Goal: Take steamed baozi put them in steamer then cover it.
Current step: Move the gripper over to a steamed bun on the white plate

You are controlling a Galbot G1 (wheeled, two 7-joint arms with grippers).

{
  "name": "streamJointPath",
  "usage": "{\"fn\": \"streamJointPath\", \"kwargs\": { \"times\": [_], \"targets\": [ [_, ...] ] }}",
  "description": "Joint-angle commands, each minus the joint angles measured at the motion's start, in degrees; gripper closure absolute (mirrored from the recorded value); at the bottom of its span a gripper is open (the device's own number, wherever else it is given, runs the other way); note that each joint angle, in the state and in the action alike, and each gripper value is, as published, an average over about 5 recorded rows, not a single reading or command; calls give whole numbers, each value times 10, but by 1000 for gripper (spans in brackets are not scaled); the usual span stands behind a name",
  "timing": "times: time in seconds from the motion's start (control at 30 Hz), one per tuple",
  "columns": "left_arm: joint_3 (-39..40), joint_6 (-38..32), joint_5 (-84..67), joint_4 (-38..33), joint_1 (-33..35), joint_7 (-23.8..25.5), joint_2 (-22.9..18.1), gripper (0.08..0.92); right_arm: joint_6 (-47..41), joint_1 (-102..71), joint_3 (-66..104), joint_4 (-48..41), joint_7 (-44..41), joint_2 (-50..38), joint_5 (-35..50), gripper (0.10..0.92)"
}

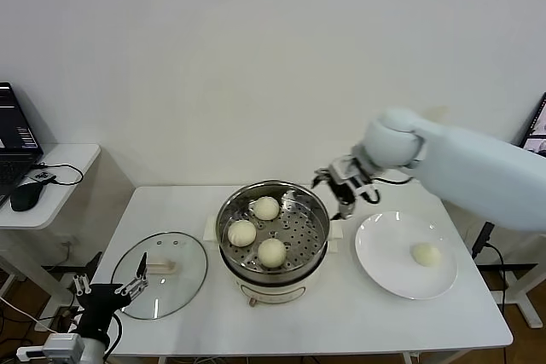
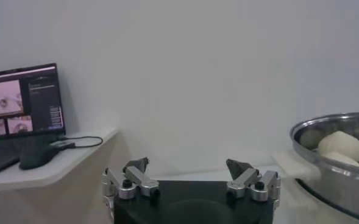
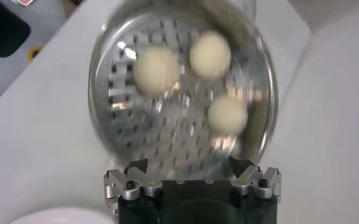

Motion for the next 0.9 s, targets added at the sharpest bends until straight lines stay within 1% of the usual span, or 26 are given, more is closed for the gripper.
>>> {"fn": "streamJointPath", "kwargs": {
  "times": [0.03, 0.17, 0.33, 0.67, 0.9],
  "targets": [
    [5, 1, 1, 1, -1, 0, 7, 177, -18, -145, 111, -43, -2, -142, -76, 202],
    [6, 3, 3, 0, 1, 0, 9, 177, -3, -236, 166, -69, -2, -151, -122, 203],
    [8, 3, 6, 1, 7, 0, 9, 177, 2, -315, 238, -107, 3, -140, -155, 203],
    [3, 2, 8, -3, 19, 1, 2, 177, 15, -374, 290, -182, 7, -95, -197, 203],
    [1, 3, 11, -6, 22, 0, -2, 177, 17, -394, 305, -212, 9, -70, -214, 203]
  ]
}}
